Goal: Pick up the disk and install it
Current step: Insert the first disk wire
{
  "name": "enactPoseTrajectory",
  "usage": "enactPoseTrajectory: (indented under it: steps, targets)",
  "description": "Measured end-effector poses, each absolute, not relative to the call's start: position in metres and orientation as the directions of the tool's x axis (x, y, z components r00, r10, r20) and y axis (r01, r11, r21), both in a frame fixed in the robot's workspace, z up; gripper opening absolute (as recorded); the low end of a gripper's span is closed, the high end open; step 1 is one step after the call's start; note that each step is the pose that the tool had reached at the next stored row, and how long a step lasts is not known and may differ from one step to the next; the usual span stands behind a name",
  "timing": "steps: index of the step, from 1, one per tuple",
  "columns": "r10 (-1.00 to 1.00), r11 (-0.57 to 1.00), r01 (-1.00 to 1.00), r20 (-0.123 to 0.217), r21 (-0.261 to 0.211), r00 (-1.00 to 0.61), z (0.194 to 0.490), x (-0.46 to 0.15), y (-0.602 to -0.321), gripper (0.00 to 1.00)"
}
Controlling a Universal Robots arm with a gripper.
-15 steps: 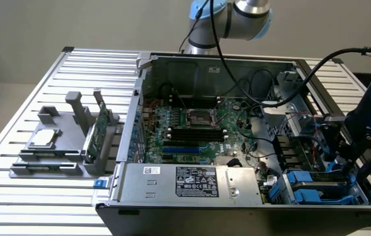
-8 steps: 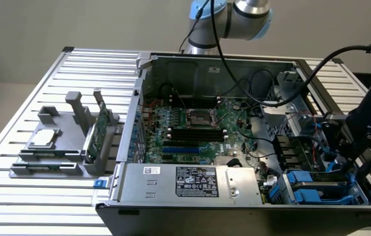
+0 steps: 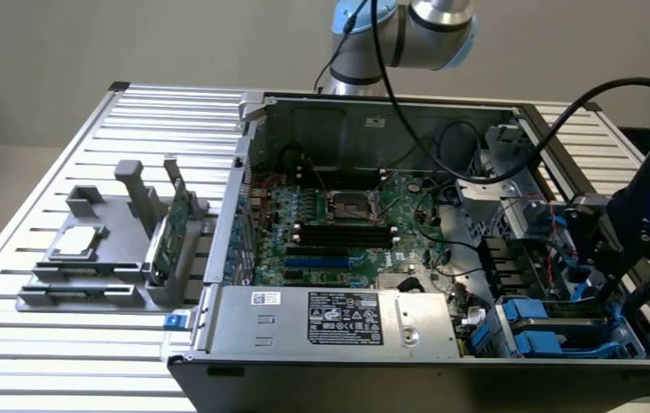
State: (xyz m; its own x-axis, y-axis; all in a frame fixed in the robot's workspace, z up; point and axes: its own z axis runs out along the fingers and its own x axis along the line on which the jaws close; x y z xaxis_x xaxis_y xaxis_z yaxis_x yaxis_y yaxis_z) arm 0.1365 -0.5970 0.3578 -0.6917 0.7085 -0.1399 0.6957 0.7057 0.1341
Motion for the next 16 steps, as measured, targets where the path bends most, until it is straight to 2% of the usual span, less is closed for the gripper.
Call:
enactPoseTrajectory:
  steps: [16]
  targets:
    - [0.842, 0.538, 0.833, -0.134, 0.132, -0.522, 0.3552, 0.1362, -0.5970, 0.27]
